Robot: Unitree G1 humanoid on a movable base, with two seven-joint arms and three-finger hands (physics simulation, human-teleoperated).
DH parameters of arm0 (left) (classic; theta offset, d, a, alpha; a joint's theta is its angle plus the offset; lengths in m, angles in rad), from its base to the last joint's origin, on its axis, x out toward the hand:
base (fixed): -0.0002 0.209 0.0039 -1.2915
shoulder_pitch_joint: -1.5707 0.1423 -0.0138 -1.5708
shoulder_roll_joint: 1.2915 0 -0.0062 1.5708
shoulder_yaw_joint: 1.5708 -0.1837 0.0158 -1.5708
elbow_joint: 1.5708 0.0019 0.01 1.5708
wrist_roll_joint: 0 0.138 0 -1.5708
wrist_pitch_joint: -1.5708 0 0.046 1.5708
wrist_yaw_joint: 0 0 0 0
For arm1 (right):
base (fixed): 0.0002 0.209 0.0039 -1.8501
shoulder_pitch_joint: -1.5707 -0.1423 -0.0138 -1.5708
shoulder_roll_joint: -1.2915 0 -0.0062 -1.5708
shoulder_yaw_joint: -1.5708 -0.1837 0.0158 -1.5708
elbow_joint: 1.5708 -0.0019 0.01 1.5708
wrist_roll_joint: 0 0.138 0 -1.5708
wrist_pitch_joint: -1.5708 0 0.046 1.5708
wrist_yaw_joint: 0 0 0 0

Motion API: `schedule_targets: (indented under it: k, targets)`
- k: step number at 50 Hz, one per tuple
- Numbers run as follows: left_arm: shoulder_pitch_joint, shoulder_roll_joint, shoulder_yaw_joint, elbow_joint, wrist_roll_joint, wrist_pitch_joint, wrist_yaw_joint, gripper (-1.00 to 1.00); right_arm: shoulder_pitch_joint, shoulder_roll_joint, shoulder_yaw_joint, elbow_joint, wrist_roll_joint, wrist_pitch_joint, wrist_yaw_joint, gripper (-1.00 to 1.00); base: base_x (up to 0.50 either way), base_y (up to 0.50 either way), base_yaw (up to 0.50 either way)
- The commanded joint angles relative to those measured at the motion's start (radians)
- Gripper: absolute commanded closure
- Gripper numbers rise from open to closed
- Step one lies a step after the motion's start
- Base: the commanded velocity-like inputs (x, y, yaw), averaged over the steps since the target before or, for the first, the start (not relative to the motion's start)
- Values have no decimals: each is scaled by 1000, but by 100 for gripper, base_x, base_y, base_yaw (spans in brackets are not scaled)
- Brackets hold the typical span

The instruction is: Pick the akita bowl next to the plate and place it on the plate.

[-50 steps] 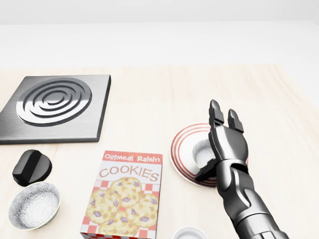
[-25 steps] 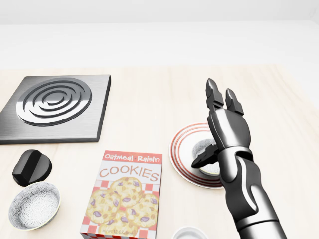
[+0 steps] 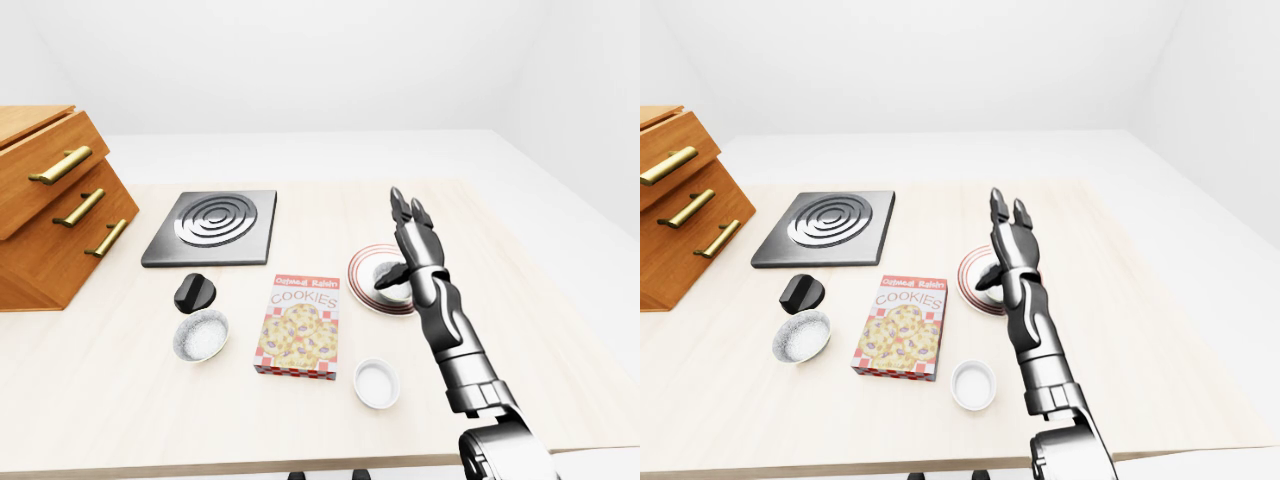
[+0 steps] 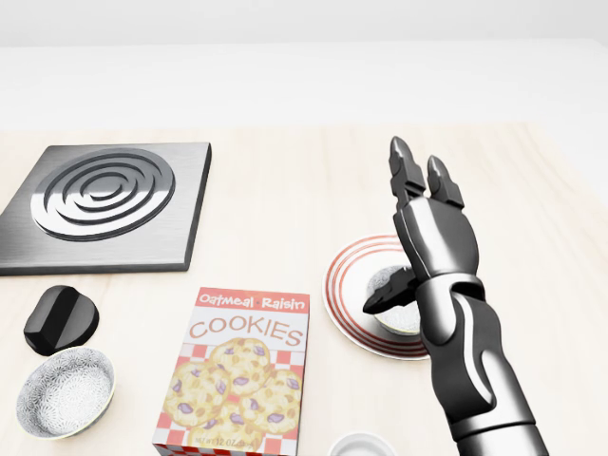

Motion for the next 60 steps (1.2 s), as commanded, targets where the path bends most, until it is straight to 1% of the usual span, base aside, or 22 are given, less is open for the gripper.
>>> schedule_targets:
  k: [1,13,19,22,25,26,30,41,44,51,57,60]
  targets:
    - [4,2,0,-3,-5,0,2,-100,8,2,1,-57,-12,0,31,-100,0,0,0]
    - [2,0,6,-13,1,0,7,-100,10,-3,-7,-152,-38,0,93,-100,0,0,0]
    - [-1,3,-3,7,-1,0,1,-100,2,-8,-9,-193,-56,0,127,-100,0,0,0]
    - [-1,4,-4,6,-3,0,2,-100,-3,-9,-9,-240,-71,0,163,-100,0,0,0]
    - [-10,4,-17,35,-1,0,-6,-100,-8,-13,-12,-254,-85,0,176,-100,0,0,0]
    - [-3,7,-13,21,-7,0,0,-100,-15,-14,-13,-278,-93,0,198,-100,0,0,0]
    - [-1,5,-11,15,-7,0,2,-100,-23,-15,-17,-317,-107,0,232,-100,0,0,0]
    - [-6,4,-18,33,-5,0,-4,-100,-38,-23,-26,-381,-138,0,281,-100,0,0,0]
    - [10,9,-5,2,-14,0,8,-100,-36,-19,-23,-415,-152,0,307,-100,0,0,0]
    - [3,2,-2,5,-3,0,3,-100,-38,-18,-25,-442,-167,0,332,-100,0,0,0]
    - [1,1,-2,10,0,0,-1,-100,-37,-15,-28,-427,-163,0,323,-100,0,0,0]
    - [5,3,0,0,-4,0,4,-100,-37,-16,-25,-439,-170,0,334,-100,0,0,0]
